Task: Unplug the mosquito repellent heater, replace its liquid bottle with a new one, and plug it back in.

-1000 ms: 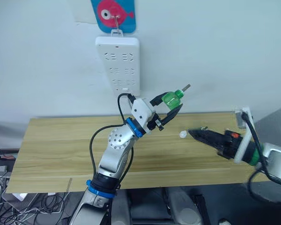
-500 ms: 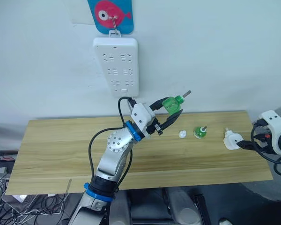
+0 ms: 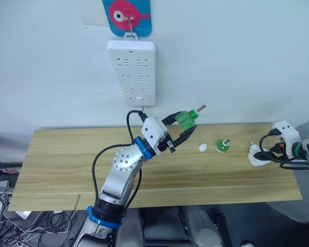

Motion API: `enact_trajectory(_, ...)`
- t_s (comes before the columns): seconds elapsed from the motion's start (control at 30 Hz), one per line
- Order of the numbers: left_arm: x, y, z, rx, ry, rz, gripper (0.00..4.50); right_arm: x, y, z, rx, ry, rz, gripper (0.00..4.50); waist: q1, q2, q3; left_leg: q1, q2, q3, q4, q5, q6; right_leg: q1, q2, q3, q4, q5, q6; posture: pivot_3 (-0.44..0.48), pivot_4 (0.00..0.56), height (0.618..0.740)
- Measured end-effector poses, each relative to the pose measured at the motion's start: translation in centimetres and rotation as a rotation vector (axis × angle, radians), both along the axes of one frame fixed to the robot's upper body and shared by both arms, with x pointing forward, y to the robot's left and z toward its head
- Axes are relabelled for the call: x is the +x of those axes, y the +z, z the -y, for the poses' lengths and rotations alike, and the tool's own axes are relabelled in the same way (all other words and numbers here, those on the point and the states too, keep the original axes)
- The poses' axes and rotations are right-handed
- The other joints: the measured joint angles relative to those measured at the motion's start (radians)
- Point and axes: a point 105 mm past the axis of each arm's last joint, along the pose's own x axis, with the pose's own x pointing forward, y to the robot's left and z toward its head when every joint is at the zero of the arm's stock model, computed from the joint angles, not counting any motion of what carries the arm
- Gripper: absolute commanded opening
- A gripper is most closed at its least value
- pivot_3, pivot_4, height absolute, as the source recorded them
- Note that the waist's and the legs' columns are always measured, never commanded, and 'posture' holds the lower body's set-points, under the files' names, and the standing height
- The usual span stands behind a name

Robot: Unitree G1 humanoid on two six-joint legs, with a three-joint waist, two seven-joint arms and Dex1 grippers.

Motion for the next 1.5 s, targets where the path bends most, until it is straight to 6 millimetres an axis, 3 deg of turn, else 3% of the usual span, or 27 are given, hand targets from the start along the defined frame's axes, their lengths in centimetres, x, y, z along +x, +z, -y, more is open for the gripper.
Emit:
enact_trajectory(0.4,-0.1,0.1,-0.1,0.012,0.000,-0.006,2.24,0.4,-2.2,0.2,-0.009,0.007,-0.032,4.43,0.012,0.000,0.001,0.000,0.000,0.000,0.000,0.000,0.000,0.001,0.000,0.000,0.000,0.000,0.000,-0.176,0.356,0.740)
enact_trajectory(0.5,-0.1,0.1,-0.1,0.015,0.000,-0.005,2.24,0.3,-2.6,0.4,-0.008,0.004,-0.044,3.90,0.012,0.000,0.001,0.000,0.000,0.000,0.000,0.000,0.000,0.001,0.000,0.000,0.000,0.000,0.000,-0.176,0.356,0.740)
enact_trajectory(0.6,-0.1,-0.1,-0.2,0.021,0.003,-0.007,2.24,0.6,-1.7,0.9,-0.008,-0.008,-0.018,2.98,0.011,-0.002,0.002,0.002,0.000,0.000,0.000,0.000,0.000,0.002,0.000,0.000,0.000,0.000,0.000,-0.176,0.356,0.740)
enact_trajectory(0.8,-0.1,-0.1,-0.2,0.023,-0.001,-0.009,2.24,0.4,-1.2,0.6,0.043,-0.007,-0.029,2.98,0.014,-0.001,0.003,0.002,0.000,0.000,0.000,0.000,0.000,0.002,0.000,0.000,0.000,0.000,0.000,-0.194,0.355,0.740)
enact_trajectory(0.9,-0.7,-0.3,-0.3,0.026,-0.033,-0.014,2.24,-0.7,0.7,0.7,0.147,-0.020,-0.064,2.98,0.017,0.002,0.005,0.001,0.000,0.001,0.000,0.000,0.000,0.002,0.000,0.000,-0.001,0.000,0.000,-0.207,0.353,0.740)
enact_trajectory(0.97,-1.4,-0.4,-0.4,0.029,-0.072,-0.015,2.24,-2.0,3.4,-0.1,0.304,-0.008,-0.096,2.98,0.018,0.007,0.008,0.002,0.000,0.001,-0.001,-0.001,0.001,0.002,0.000,0.000,-0.001,0.000,0.000,-0.220,0.352,0.740)
enact_trajectory(1.13,-3.4,-0.3,-0.2,0.045,-0.220,-0.001,2.24,-4.5,12.5,-5.4,0.813,0.096,-0.134,2.98,0.008,0.009,0.010,0.002,0.001,0.000,0.000,-0.001,0.002,0.002,0.001,0.001,-0.001,0.000,0.000,-0.248,0.347,0.740)
enact_trajectory(1.17,-3.8,-0.2,-0.1,0.053,-0.253,0.009,2.24,-4.9,13.4,-6.1,0.859,0.126,-0.147,2.98,0.008,0.008,0.010,0.002,0.001,0.000,0.001,-0.001,0.002,0.002,0.001,0.000,-0.001,0.000,0.000,-0.258,0.346,0.740)
enact_trajectory(1.3,-5.0,-0.5,0.2,0.095,-0.350,0.062,2.24,-6.1,14.9,-8.4,0.984,0.231,-0.205,2.98,0.006,0.008,0.011,0.001,0.000,0.001,0.001,-0.002,0.002,0.002,0.000,0.000,-0.002,0.000,0.000,-0.270,0.343,0.740)
enact_trajectory(1.5,-4.5,-0.1,1.3,0.116,-0.401,0.128,2.24,-6.8,16.2,-10.7,1.058,0.327,-0.230,2.98,0.002,0.007,0.011,0.000,0.000,0.001,0.001,-0.005,0.008,0.002,0.000,0.000,-0.003,0.000,0.000,-0.271,0.342,0.740)
